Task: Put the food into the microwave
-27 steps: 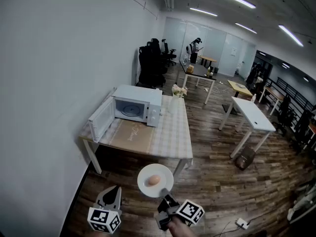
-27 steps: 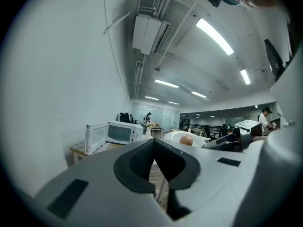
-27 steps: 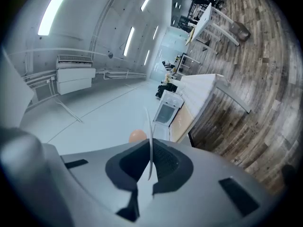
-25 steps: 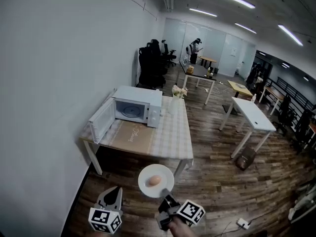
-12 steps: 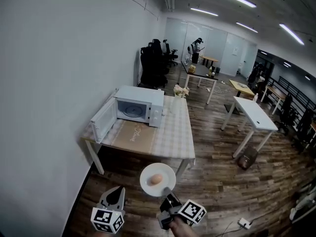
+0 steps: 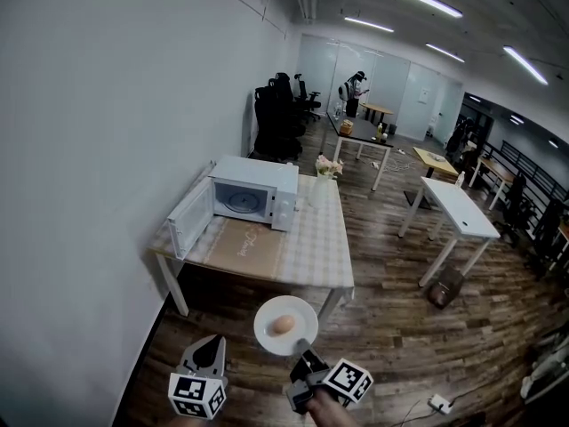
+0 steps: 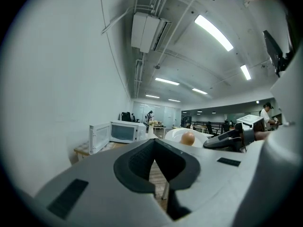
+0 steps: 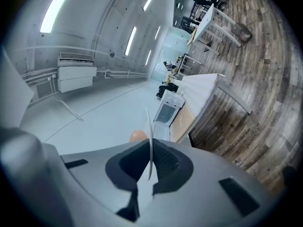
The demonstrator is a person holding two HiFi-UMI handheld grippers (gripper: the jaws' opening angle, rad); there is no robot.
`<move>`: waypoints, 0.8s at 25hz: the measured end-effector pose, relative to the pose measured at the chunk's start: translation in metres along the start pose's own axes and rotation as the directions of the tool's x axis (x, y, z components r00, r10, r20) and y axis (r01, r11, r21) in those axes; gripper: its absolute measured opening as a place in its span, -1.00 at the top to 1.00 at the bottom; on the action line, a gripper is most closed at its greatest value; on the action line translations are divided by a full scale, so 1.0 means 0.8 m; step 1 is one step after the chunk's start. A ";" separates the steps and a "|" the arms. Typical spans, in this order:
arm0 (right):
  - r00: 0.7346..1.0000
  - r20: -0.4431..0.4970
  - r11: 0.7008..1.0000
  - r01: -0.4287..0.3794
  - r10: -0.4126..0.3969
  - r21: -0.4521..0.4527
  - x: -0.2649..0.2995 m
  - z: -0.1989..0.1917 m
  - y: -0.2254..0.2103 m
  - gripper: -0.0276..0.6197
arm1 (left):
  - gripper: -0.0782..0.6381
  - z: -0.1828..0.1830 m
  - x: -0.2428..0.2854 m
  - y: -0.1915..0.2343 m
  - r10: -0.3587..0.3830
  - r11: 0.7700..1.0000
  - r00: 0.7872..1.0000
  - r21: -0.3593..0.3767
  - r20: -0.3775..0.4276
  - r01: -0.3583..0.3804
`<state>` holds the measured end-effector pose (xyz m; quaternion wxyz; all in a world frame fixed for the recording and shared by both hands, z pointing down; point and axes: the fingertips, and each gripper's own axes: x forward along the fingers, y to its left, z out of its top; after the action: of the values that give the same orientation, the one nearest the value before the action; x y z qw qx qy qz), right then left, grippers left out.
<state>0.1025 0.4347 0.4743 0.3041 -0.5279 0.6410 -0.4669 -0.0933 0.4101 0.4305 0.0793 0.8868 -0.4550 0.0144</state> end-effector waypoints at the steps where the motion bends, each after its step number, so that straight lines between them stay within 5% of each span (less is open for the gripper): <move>1: 1.000 0.005 1.000 0.000 0.000 0.002 0.001 0.000 0.002 0.86 | 0.76 0.002 -0.001 0.004 0.005 1.000 1.000 -0.002 0.002 -0.005; 20: 0.998 0.054 1.000 0.014 -0.014 0.010 0.011 -0.045 0.029 0.86 | 0.76 0.015 -0.022 0.049 -0.060 0.998 0.998 -0.005 0.033 0.060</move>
<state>0.0594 0.4364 0.4674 0.3208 -0.5434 0.6264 -0.4577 -0.1360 0.3999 0.4223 0.0747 0.9000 -0.4294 -0.0041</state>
